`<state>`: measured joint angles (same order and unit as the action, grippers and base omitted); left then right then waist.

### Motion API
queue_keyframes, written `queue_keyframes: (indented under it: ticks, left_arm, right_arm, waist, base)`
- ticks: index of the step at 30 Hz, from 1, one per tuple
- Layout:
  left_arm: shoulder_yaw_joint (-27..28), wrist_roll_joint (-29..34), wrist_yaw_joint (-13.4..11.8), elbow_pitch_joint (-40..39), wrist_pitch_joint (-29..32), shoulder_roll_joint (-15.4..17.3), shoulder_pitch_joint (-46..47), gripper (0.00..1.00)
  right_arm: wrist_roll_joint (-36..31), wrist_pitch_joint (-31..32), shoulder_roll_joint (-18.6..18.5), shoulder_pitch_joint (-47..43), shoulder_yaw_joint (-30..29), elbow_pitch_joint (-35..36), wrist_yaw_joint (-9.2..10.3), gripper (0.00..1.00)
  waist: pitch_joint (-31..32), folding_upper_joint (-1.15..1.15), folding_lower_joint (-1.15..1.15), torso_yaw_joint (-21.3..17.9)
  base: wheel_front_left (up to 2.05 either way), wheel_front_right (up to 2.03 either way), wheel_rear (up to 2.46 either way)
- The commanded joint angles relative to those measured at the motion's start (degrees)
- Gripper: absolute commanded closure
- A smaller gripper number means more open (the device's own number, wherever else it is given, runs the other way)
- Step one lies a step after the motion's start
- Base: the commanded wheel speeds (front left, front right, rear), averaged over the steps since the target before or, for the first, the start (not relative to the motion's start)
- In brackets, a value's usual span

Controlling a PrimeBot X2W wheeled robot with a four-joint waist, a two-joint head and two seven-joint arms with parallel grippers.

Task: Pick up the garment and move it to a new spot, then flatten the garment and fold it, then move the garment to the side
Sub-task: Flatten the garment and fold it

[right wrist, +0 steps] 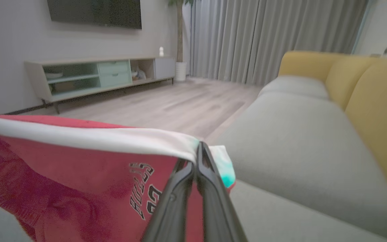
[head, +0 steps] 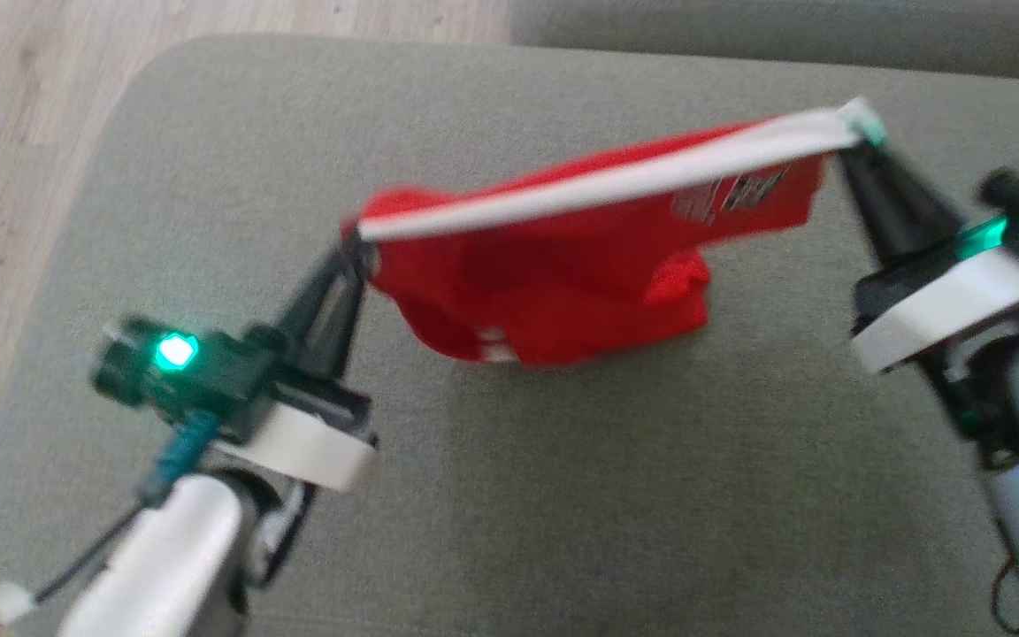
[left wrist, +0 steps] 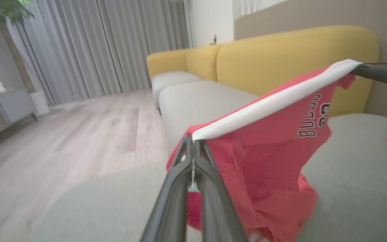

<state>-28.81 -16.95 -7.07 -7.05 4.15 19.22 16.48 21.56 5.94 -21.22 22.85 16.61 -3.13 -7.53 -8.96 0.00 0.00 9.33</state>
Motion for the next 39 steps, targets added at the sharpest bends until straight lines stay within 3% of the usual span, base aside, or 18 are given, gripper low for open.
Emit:
queue_keyframes:
  ticks: [1, 8, 14, 18, 23, 31, 35, 39]
  left_arm:
    - [3.80, 1.12, -0.45, -4.93, 0.82, 2.78, 4.71, 1.00]
    - [5.98, 3.17, 0.72, -17.26, 7.83, 7.54, 11.56, 1.00]
    - [5.65, -0.88, 2.29, -15.12, 10.71, 5.74, 15.34, 1.00]
    - [6.34, -8.10, 3.95, -4.65, 8.82, 0.28, 19.02, 1.00]
    - [8.55, -12.45, 6.73, 15.52, 2.33, -5.60, 29.09, 1.00]
    - [13.37, -14.12, 9.03, 38.73, -12.18, -10.42, 44.89, 1.00]
    - [15.49, -16.12, 9.81, 50.69, -16.06, -11.79, 47.53, 1.00]
    - [15.55, -17.70, 10.81, 62.76, -17.46, -13.92, 44.32, 1.00]
  right_arm:
    - [-1.06, 1.54, -0.95, -0.55, -2.10, 5.33, 0.04, 1.00]
    - [-6.00, 13.04, -0.74, -3.92, -12.50, 26.16, 0.04, 1.00]
    - [-5.07, 19.02, 0.19, -3.15, -14.92, 29.53, 0.04, 1.00]
    - [-3.75, 19.98, 1.32, 1.67, -15.31, 23.11, 0.04, 1.00]
    - [-2.64, 17.46, 2.70, 14.21, -14.20, 10.13, 0.04, 1.00]
    - [-3.88, 7.62, 6.74, 32.20, -12.40, -6.70, 0.04, 1.00]
    - [-3.32, 3.50, 9.98, 34.29, -10.04, -16.03, 0.04, 1.00]
    - [-1.82, 0.94, 13.18, 29.41, -6.90, -26.75, 0.04, 1.00]
  waist:
    - [1.34, 0.00, 0.00, -1.13]
    - [3.29, 0.00, 0.00, -3.90]
    - [1.88, 0.00, 0.00, -6.31]
    - [-0.43, 0.00, 0.00, -6.98]
    - [-2.28, 0.00, 0.00, -7.45]
    - [-3.14, 0.00, 0.00, -8.73]
    - [-3.36, 0.00, 0.00, -9.35]
    - [-3.63, 0.00, 0.00, -9.60]
  base:
    - [0.00, 0.00, 0.00]
    - [0.00, 0.00, 0.00]
    - [0.00, 0.00, 0.00]
    - [0.00, 0.00, 0.00]
    - [0.00, 0.00, 0.00]
    - [0.00, 0.00, 0.00]
    - [0.00, 0.00, 0.00]
    - [0.00, 0.00, 0.00]
